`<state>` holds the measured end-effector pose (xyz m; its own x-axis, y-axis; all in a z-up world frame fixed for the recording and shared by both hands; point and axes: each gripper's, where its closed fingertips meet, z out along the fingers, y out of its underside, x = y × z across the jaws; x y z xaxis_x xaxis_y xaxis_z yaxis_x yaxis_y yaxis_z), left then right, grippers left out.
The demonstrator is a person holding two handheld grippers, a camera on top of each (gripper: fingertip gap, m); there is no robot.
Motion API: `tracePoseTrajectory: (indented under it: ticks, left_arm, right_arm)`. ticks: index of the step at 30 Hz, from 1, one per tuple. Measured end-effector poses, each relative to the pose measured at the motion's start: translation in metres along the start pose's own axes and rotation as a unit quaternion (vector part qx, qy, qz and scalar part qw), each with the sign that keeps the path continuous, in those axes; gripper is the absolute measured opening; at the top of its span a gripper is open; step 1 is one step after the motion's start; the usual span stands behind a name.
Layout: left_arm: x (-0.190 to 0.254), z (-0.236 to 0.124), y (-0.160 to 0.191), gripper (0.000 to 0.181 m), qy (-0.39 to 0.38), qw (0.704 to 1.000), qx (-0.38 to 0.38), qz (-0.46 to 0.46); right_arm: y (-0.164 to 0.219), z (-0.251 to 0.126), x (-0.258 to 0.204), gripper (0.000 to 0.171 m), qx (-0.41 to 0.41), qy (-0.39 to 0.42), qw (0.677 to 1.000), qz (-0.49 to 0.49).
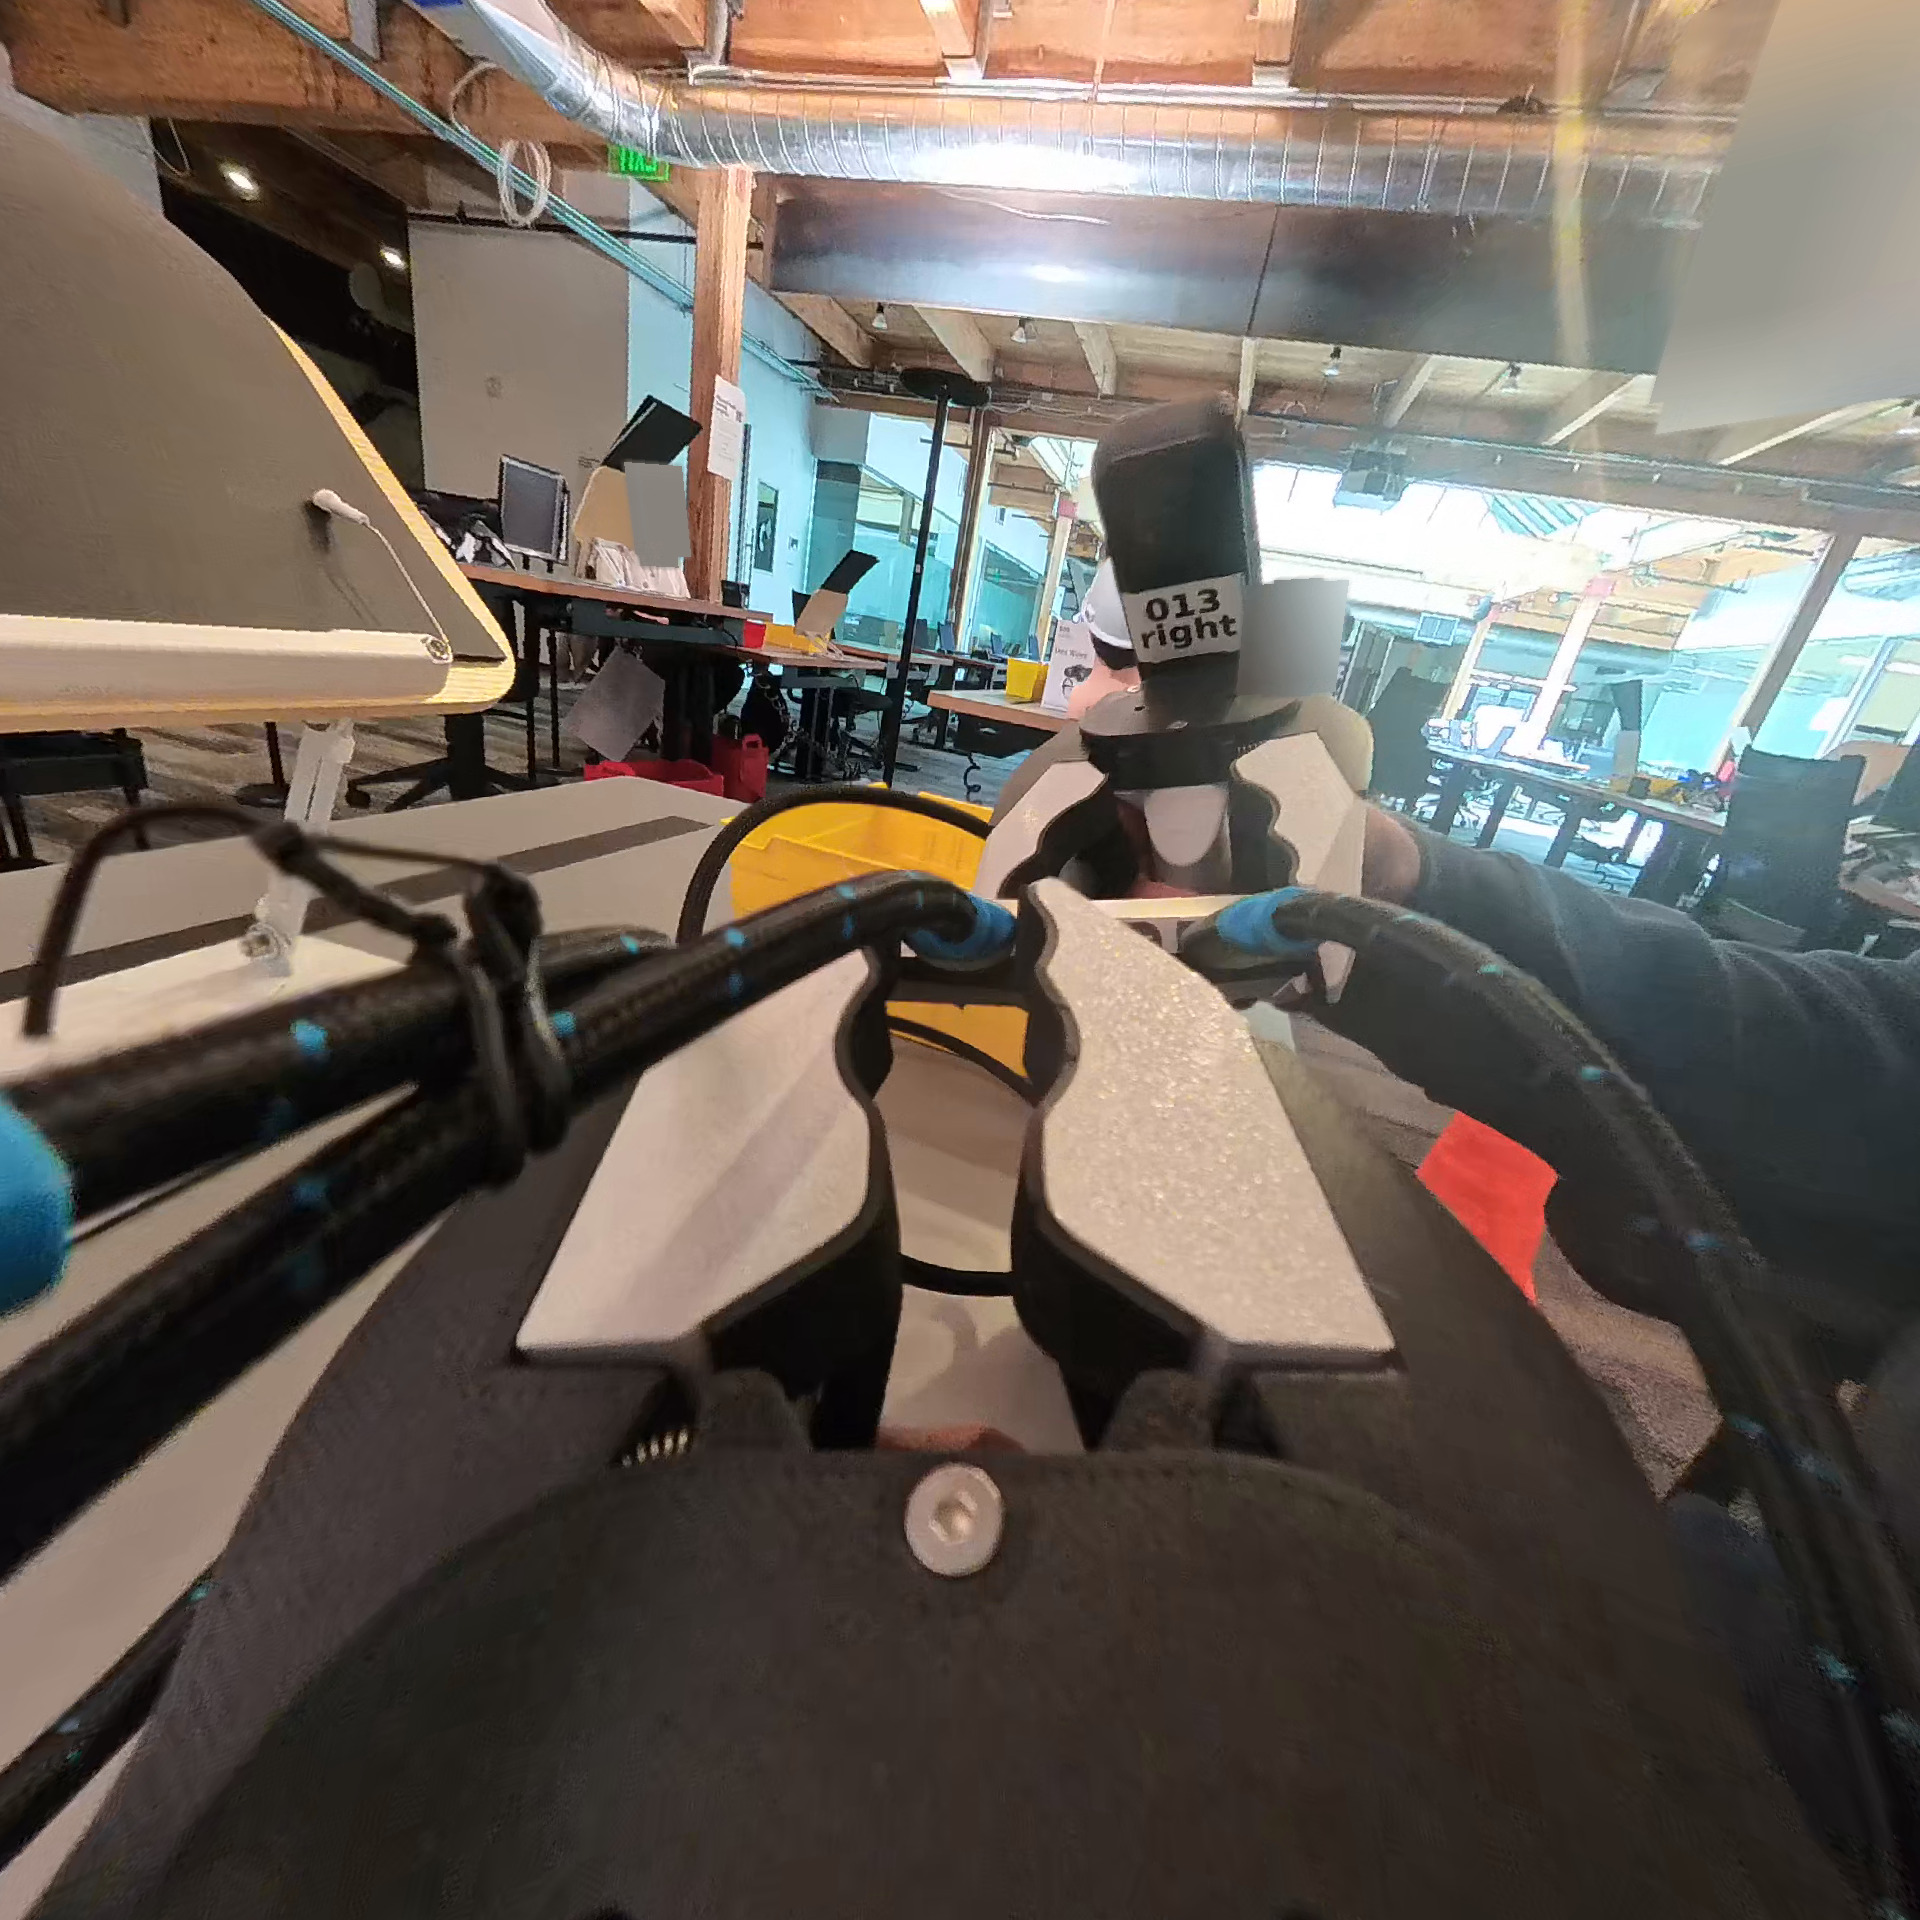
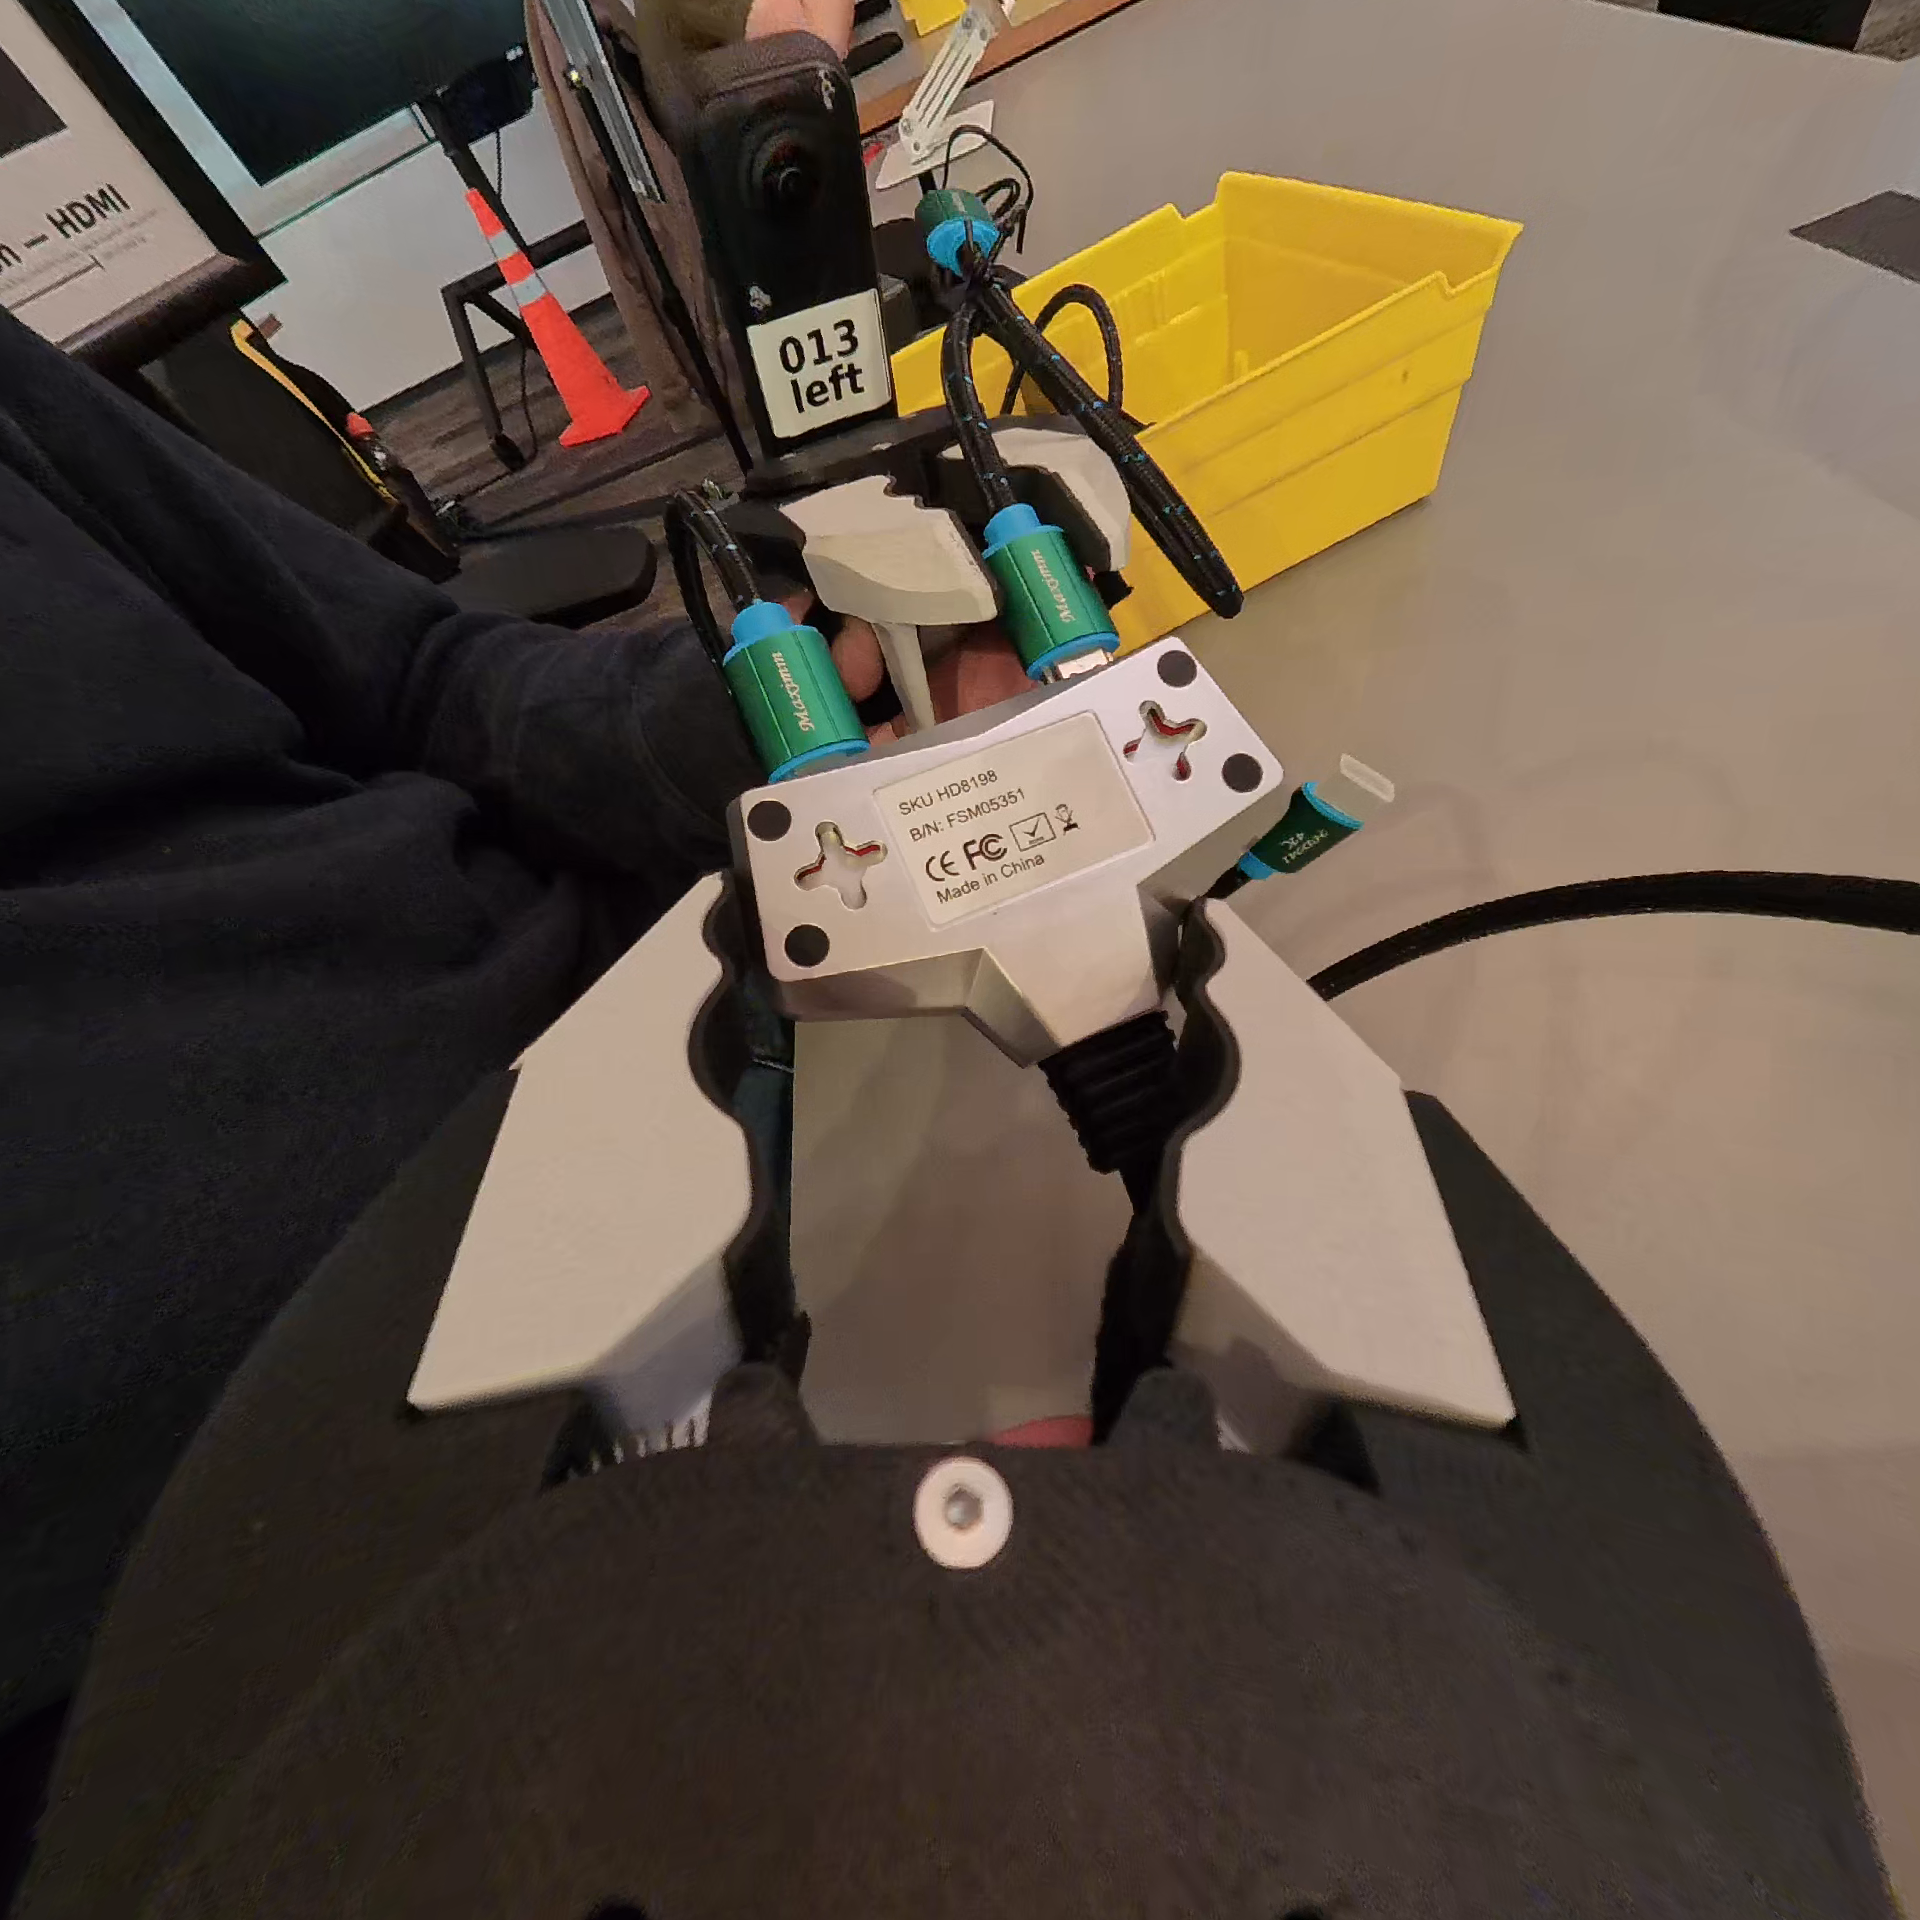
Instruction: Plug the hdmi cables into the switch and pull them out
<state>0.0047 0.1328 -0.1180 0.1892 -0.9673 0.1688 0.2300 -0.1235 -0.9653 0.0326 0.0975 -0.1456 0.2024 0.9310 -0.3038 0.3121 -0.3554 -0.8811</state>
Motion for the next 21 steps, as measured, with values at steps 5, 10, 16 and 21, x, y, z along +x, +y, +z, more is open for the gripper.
tracePoseTrajectory:
  ticks: [5, 10, 16, 21]
  left_arm:
    - [0.0015, 0.0016, 0.004, 0.021, -0.002, 1.0, 0.017, -0.012]
    - [-0.0004, 0.0044, 0.0036, 0.021, -0.015, 1.0, 0.02, -0.004]
    - [0.0019, 0.005, 0.0053, 0.022, 0.0, 0.999, 0.026, -0.023]
    - [-0.0008, 0.0049, 0.0061, 0.022, -0.002, 1.0, 0.019, -0.023]
  right_arm:
    - [0.0011, -0.0017, -0.0002, 0.079, -0.006, 0.008, 1.0, 0.0]
    - [-0.0009, -0.002, 0.0007, 0.079, -0.004, 0.017, 1.0, 0.002]
    - [0.0007, -0.0019, -0.0004, 0.079, -0.018, 0.019, 1.0, -0.013]
    - [0.0016, -0.0003, 0.0023, 0.079, -0.028, 0.028, 0.999, -0.012]
